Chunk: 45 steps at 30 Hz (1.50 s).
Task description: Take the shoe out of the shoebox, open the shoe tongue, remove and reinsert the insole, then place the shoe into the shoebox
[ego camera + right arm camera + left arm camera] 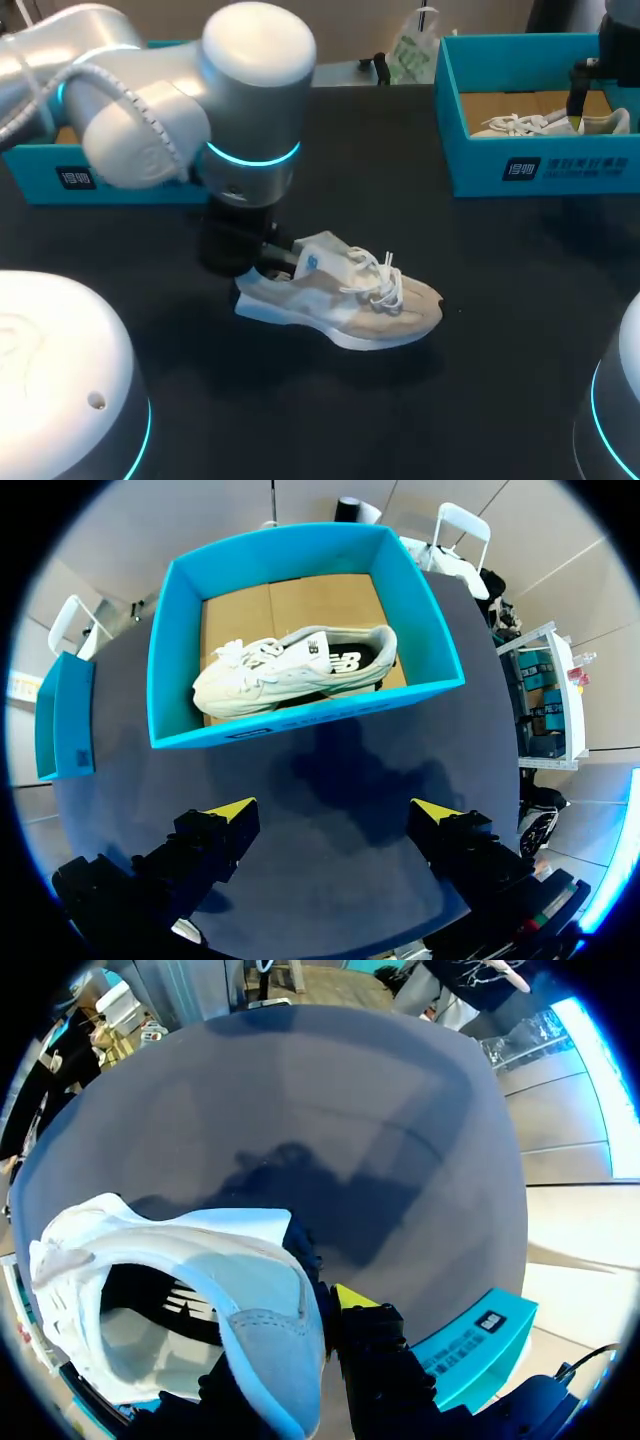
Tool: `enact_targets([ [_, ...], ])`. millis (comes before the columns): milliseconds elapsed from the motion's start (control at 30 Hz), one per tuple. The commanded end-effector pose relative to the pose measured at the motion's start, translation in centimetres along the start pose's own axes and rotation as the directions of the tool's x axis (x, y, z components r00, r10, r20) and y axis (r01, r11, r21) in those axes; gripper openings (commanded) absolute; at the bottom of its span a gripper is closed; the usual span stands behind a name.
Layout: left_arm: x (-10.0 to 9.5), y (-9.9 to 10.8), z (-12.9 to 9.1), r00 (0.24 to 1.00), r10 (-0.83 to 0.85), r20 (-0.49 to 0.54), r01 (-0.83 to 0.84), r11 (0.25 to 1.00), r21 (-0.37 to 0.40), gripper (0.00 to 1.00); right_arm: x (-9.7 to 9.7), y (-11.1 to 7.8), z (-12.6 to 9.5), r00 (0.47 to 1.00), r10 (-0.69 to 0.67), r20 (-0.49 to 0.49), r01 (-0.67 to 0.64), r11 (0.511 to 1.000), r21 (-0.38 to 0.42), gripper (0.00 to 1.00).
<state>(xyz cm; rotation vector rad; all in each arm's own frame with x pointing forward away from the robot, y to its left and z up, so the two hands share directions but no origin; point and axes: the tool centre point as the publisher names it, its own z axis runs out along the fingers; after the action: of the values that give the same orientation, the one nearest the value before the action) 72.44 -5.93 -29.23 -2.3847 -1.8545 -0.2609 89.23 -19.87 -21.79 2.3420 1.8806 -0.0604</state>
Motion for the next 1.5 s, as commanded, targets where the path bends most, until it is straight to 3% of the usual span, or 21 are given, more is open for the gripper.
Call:
enact_targets([
  [33,-0.6,0.5,-0.1,1.0,0.0,-0.013,0.0,1.0,0.011,0.0,0.0,-0.1,0.0,1.0,0.001,-0.001,-0.001,1.0,-0.002,1.0],
  [133,-0.8,0.4,0.2,1.0,0.011,-0.008,-0.011,0.999,0.034,0.0,0.0,-0.1,0.0,1.0,0.001,-0.001,-0.001,1.0,-0.002,1.0],
  [267,-2.6,0.8,1.1,1.0,0.0,-0.001,0.0,0.999,0.043,0.0,0.0,-0.1,0.0,1.0,0.001,-0.001,-0.001,1.0,-0.002,1.0],
  [433,-5.0,1.4,2.6,1.0,-0.016,-0.008,0.017,1.0,0.022,0.0,0.0,-0.1,0.0,1.0,0.001,-0.001,-0.001,1.0,-0.002,1.0],
  [733,-7.4,2.0,4.8,0.999,-0.037,-0.035,0.037,0.999,-0.002,0.0,0.0,-0.1,0.0,1.0,0.001,-0.001,-0.001,1.0,-0.002,1.0],
  [1500,-10.2,3.3,7.5,0.998,-0.067,-0.014,0.067,0.998,-0.008,0.0,0.0,-0.1,0.0,1.0,0.001,-0.001,-0.001,1.0,-0.002,1.0],
])
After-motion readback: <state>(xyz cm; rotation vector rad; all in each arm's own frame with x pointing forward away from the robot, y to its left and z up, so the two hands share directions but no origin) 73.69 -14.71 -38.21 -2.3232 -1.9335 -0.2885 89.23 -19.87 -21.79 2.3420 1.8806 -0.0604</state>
